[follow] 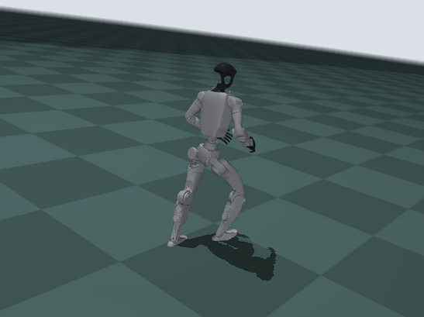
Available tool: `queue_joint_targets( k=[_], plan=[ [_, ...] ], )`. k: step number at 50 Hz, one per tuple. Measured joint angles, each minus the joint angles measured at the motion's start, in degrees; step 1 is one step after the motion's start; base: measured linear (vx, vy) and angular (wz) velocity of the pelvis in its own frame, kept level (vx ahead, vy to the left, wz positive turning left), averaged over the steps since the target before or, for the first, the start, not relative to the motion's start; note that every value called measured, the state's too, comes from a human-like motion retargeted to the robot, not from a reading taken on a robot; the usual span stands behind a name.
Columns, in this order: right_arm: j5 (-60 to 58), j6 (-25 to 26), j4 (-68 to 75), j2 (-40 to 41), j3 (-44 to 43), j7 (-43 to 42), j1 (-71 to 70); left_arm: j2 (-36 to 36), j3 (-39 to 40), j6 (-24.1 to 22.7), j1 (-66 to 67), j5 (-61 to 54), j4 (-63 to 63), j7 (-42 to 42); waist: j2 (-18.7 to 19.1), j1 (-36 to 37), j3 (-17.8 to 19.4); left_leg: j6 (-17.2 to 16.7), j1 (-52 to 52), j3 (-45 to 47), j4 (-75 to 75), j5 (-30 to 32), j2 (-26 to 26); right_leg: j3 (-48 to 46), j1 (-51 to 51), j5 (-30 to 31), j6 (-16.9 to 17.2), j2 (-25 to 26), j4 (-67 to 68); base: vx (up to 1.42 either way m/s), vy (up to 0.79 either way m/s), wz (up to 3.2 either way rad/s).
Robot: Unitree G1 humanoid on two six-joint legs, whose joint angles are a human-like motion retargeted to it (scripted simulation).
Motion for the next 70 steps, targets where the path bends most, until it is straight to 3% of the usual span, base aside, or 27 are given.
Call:
queue_joint_targets(
  k=[14,31,46,53,57,63,65,70],
  plan=[
    [1.05,0.15,0.96,0.53,0.01,0.53,-0.86,-2.16,-1.73,-0.75,-0.03,-1.11,1.69,0.62,1.18,-2.03,-1.38,-1.63,-1.23,1.38,-0.22,2.09,0.68,-0.79,1.68,2.42,2.07,0.22,-4.95,0.00,0.00,0.00],
    [3.12,3.13,8.64,3.51,1.64,1.31,-5.37,-6.59,-5.06,0.53,-4.48,-3.40,11.11,2.58,3.29,-3.82,-3.33,-1.75,-0.46,0.69,-0.09,2.75,2.06,0.91,3.69,3.79,1.65,3.48,-7.08,0.05,-0.01,-0.06],
    [-0.61,4.58,28.73,6.96,1.10,-4.23,-16.17,-10.52,-7.53,1.66,-9.99,-0.66,29.67,5.65,2.32,-1.08,-0.45,-0.88,4.47,-1.77,-0.18,1.07,0.75,5.15,3.99,-0.36,0.09,5.85,1.08,0.13,-0.04,-0.12],
    [-3.21,5.12,32.37,5.77,2.66,-2.83,-20.29,-9.76,-7.99,2.68,-11.13,-0.94,33.09,3.06,2.25,1.22,1.06,-1.96,6.70,-5.98,0.18,4.29,1.13,5.88,5.93,-2.92,-0.77,7.07,2.72,0.19,-0.07,-0.19],
    [-4.61,4.94,23.20,0.79,4.78,3.38,-18.30,-5.92,-6.72,4.11,-9.19,-2.32,25.57,-2.82,3.68,1.46,0.57,-4.13,6.60,-9.50,0.69,10.40,3.56,4.69,9.49,-1.56,-0.48,8.68,-1.99,0.20,-0.07,-0.08],
    [-3.80,2.90,-5.23,-12.62,7.05,13.60,-10.45,2.81,-1.80,5.62,-2.35,-4.67,2.63,-12.04,4.56,1.61,-1.23,-7.46,2.17,-11.56,8.90,16.21,5.90,3.90,15.07,1.98,1.34,9.57,-10.63,0.14,-0.04,0.06],
    [-2.65,3.28,-17.61,-18.31,4.77,15.38,-6.38,5.80,1.52,6.94,0.69,-6.04,-7.47,-13.50,5.71,1.01,-2.66,-8.44,-3.04,-12.04,17.69,13.19,7.66,2.72,16.41,3.18,1.16,10.28,-14.67,0.09,-0.01,0.23],
    [-4.70,2.42,-26.25,-20.33,1.86,12.61,-2.73,5.91,4.33,6.29,1.53,-4.82,-14.23,-11.58,6.31,1.17,-2.69,-8.89,-7.20,-12.45,27.60,8.85,7.72,2.72,16.69,1.35,1.12,9.95,-12.13,0.00,0.00,0.00]
  ],
)
